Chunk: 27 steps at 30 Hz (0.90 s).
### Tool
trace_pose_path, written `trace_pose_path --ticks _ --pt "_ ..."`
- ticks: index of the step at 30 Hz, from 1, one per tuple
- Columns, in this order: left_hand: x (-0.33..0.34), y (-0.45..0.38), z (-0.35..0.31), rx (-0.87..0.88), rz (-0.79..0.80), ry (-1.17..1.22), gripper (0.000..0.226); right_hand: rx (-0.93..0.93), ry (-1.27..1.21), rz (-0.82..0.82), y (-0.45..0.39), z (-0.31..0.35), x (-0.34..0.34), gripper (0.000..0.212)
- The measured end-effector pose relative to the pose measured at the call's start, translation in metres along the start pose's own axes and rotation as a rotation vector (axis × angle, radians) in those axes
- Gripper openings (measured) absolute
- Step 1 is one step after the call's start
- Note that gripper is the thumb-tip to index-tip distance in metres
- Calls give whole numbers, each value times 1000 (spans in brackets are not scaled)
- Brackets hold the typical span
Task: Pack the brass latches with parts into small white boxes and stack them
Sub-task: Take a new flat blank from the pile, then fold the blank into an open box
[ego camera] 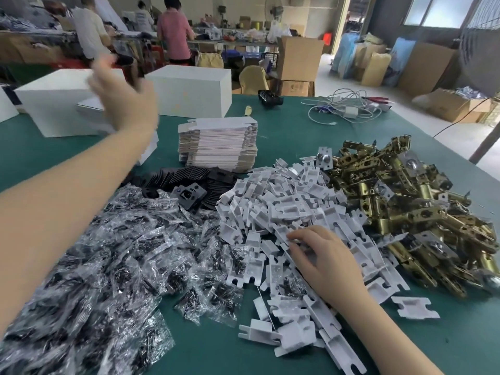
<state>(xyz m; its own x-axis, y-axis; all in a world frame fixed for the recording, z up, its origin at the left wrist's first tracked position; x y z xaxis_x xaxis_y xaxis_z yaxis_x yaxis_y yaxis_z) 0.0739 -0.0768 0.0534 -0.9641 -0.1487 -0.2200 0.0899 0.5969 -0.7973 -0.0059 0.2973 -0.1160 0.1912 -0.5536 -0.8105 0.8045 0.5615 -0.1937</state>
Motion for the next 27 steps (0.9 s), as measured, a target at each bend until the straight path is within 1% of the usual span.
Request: trace_pose_path --ticks 1,3,4,5,6,9,11,12,13,14,16,20,21,24,25,27 --pt "6 2 -17 161 81 -49 49 1 -1 3 0 0 1 26" --pt "35 16 -47 495 365 -200 41 -7 1 4 0 -1 0 29" --pt "52 24 -53 588 502 -275 39 -11 5 -3 0 -1 0 31" --pt "67 30 -56 606 621 -329 38 -12 9 -10 0 -1 0 32" --pt "78 35 -56 603 699 -367 38 -11 11 -14 -1 -1 -1 33" --pt "103 47 -49 542 813 -425 43 -11 16 -12 -1 -1 1 31" --pt "117 59 -38 531 953 -499 45 -7 13 -9 -1 -2 2 32" --pt "121 65 -32 527 1021 -546 43 -8 11 -8 -1 -2 2 32" --pt "123 70 -28 532 1052 -581 39 -10 10 -9 -1 -2 2 33" --pt "123 71 -25 541 1033 -589 34 -9 11 -9 -2 -2 2 34" --pt "119 67 -23 539 912 -543 25 -10 9 -12 -2 -3 3 35" --pt "101 58 -33 511 754 -444 27 -9 -13 -33 -4 -4 2 35" --pt "92 55 -38 493 675 -405 26 -9 -15 -31 -4 -3 2 34" --pt "58 37 -61 330 361 -154 34 -21 -59 4 -4 1 1 33" --pt "48 34 -71 254 300 -32 34 -4 -142 29 -4 1 -1 29" --pt "39 40 -89 81 253 267 26 83 -470 78 -6 3 -8 15"
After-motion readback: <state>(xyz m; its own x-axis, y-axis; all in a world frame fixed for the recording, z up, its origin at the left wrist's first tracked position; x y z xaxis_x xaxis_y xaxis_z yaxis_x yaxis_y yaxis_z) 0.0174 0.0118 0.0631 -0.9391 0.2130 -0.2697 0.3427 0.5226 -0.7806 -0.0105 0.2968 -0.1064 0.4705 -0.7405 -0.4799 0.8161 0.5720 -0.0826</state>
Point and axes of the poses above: each hand's wrist, its own y-axis away from the middle knuckle, its own x-axis out of the palm, z = x × y, the point moved 6 cm from there along -y, towards the middle knuckle, and after that the axes turned 12 degrees about x, right-handed, at the moved point
